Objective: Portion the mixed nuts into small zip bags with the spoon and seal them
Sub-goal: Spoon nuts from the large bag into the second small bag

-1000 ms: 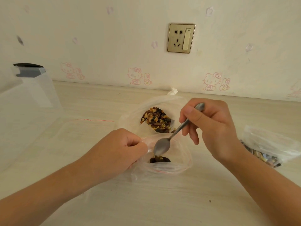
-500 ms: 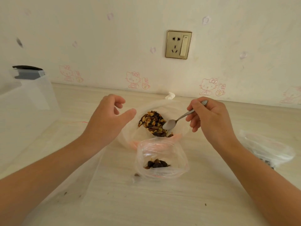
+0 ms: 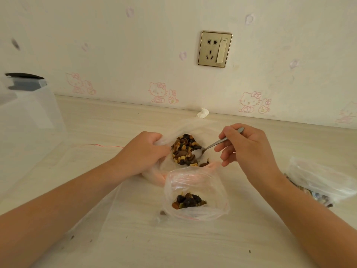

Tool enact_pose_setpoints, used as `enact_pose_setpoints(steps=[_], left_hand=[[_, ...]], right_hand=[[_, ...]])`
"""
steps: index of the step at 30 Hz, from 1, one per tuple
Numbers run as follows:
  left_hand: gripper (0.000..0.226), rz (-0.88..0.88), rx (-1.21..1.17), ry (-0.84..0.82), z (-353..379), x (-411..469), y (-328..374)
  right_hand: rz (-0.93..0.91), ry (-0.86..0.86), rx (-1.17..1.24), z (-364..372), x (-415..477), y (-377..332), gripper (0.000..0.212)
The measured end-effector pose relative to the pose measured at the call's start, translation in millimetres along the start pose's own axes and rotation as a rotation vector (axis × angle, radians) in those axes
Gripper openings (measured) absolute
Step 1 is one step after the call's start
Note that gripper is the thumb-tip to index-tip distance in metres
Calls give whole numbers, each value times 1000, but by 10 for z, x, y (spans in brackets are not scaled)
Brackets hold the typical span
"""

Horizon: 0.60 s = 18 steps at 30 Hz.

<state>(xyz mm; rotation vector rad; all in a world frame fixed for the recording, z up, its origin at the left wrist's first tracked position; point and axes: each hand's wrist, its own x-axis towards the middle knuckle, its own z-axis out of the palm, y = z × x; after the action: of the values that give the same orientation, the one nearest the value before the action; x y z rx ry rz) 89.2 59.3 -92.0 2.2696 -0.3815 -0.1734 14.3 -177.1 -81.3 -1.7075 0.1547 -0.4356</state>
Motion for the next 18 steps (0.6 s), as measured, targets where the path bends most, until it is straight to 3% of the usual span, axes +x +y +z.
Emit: enact_pose_setpoints(steps=[4,7,18], left_hand=[[36,-57,-154,-24,-7,-9,-1],[9,-65,-271,-36,-26,-37,34],[10,-105,-347,-9,-17,-52,37]], right_hand=[[87,-61,77,57,-25,27,24],[147,-87,130,81,-28,49,22],[288,-22,278,96,-6,118,22]])
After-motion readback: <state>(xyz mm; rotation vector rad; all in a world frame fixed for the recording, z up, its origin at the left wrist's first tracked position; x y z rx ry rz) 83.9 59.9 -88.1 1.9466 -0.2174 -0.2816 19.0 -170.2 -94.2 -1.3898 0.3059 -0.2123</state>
